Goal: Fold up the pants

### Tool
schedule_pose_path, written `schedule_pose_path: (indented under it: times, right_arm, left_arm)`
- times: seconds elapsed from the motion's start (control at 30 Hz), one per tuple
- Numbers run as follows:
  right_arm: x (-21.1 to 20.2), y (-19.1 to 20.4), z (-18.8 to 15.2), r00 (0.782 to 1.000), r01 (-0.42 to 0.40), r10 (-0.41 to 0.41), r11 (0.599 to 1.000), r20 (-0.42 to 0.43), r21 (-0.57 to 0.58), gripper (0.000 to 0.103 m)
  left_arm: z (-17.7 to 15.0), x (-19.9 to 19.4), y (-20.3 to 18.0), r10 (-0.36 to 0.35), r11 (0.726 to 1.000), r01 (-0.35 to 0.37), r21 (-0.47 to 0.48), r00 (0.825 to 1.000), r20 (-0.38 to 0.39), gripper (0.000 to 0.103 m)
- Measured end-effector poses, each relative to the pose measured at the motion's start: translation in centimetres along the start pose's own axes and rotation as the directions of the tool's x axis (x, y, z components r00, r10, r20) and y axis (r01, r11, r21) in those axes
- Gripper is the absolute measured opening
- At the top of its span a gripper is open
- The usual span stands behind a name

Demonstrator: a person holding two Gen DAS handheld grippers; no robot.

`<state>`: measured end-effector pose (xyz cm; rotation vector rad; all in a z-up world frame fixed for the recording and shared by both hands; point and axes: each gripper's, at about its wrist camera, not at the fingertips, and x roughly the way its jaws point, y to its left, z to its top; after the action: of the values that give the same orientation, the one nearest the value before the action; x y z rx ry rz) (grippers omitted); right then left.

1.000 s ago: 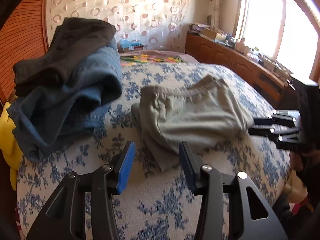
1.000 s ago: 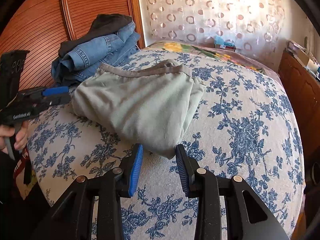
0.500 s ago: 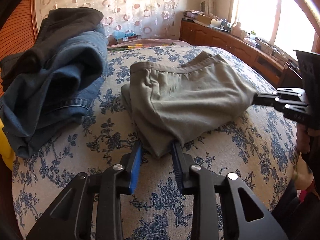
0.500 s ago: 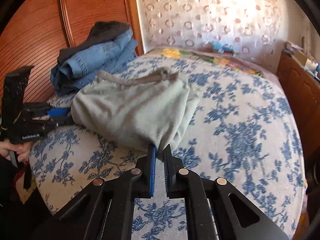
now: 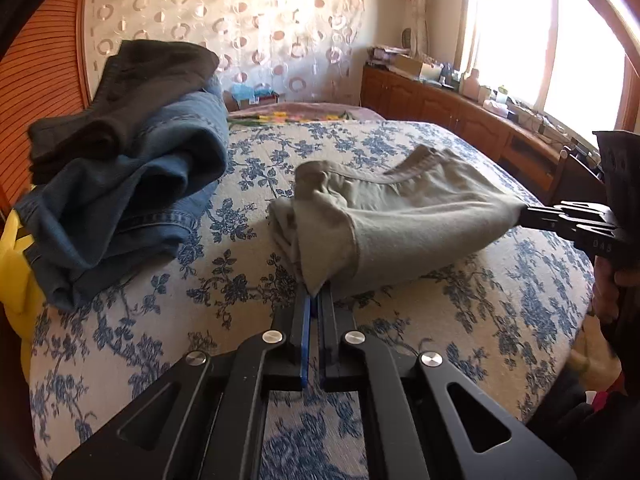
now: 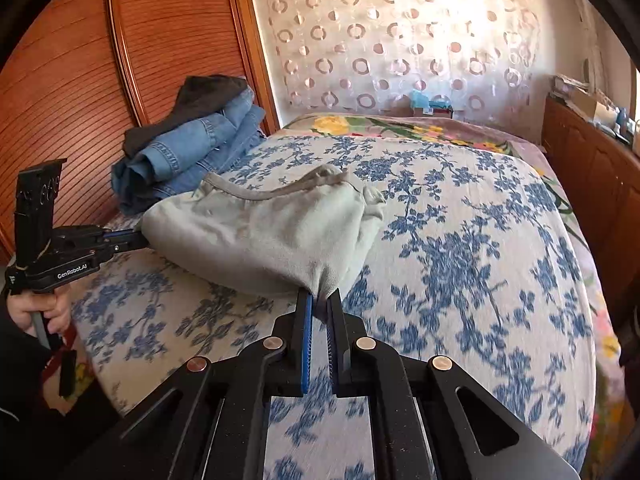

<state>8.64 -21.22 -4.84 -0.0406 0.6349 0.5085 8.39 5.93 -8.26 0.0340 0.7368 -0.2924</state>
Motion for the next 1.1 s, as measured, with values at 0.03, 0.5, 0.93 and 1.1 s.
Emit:
schedule_pose_path:
  times: [0.03, 0.5, 0.93, 1.1]
  right_arm:
    - [-0.5, 0.1, -0.2, 1.000, -0.001, 0.001, 1.000, 0.002, 0.000, 0.006]
    - [-3.6, 1.8, -3.9, 0.999, 0.006, -0.008, 0.999, -0.045, -0.039, 0.006]
    - [-5.2, 1.9, -2.3, 0.999, 0.037, -0.036, 0.999, 0.007, -0.039, 0.022]
    - [-4.4, 1.4, -1.6, 0.998, 0.060, -0.060, 0.998, 0.023, -0.030, 0.043]
  left_arm:
    - [-0.3, -0.2, -0.1, 0.002, 1.000, -0.002, -0.001, 1.000, 0.003, 0.004]
    - [-2.2, -1.8, -2.5, 0.005, 1.000, -0.005, 0.017, 1.000, -0.023, 0.004]
    - [-0.3, -3.1, -2.8, 0.028, 1.000, -0.028, 0.014, 0.999, 0.036, 0.061]
    - [0.8, -1.7, -3.0, 0.004, 1.000, -0.004, 0.013, 0.999, 0.042, 0.079]
